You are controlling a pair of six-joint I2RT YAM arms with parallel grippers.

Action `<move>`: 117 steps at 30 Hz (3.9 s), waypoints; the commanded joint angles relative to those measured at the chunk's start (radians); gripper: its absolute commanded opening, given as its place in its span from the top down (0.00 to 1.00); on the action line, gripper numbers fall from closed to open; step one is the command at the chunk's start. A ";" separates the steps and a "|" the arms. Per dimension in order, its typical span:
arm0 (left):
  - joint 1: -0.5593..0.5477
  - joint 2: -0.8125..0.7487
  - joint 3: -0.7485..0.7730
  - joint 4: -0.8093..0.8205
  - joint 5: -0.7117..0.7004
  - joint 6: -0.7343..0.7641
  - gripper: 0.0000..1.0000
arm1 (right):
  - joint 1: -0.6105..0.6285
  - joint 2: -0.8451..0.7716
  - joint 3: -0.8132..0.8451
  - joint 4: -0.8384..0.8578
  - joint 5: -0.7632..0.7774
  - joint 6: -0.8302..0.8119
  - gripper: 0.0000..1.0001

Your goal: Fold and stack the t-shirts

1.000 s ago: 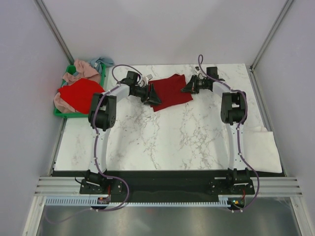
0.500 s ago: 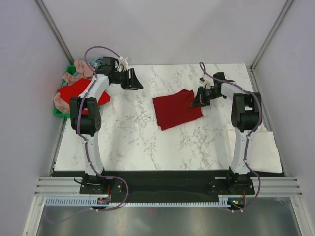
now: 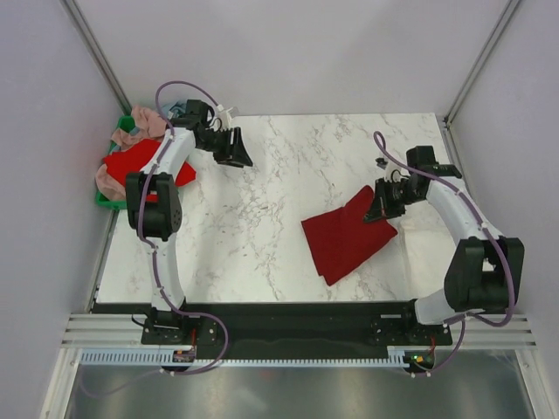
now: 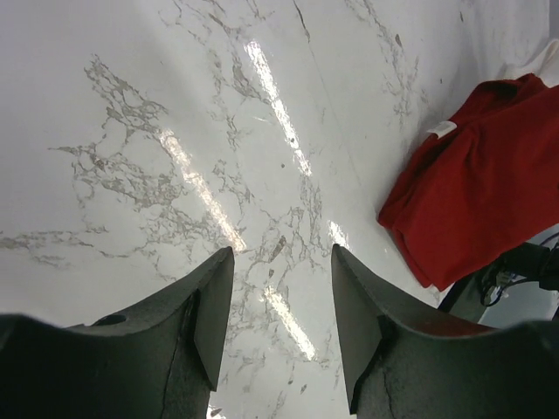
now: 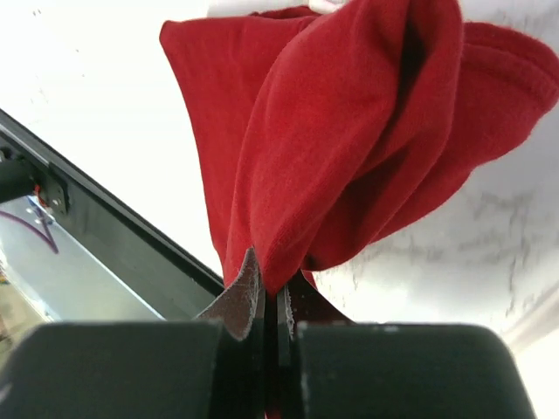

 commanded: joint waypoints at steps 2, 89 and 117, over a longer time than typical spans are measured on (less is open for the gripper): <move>0.005 -0.068 -0.010 -0.007 0.014 0.060 0.44 | -0.022 -0.148 -0.050 -0.060 0.053 -0.009 1.00; -0.009 0.026 0.067 0.065 0.108 -0.109 0.33 | -0.844 -0.351 -0.023 -0.269 0.352 -0.599 1.00; -0.009 -0.088 -0.023 0.065 -0.032 -0.053 0.30 | -0.921 -0.338 -0.156 0.055 0.446 -0.515 0.02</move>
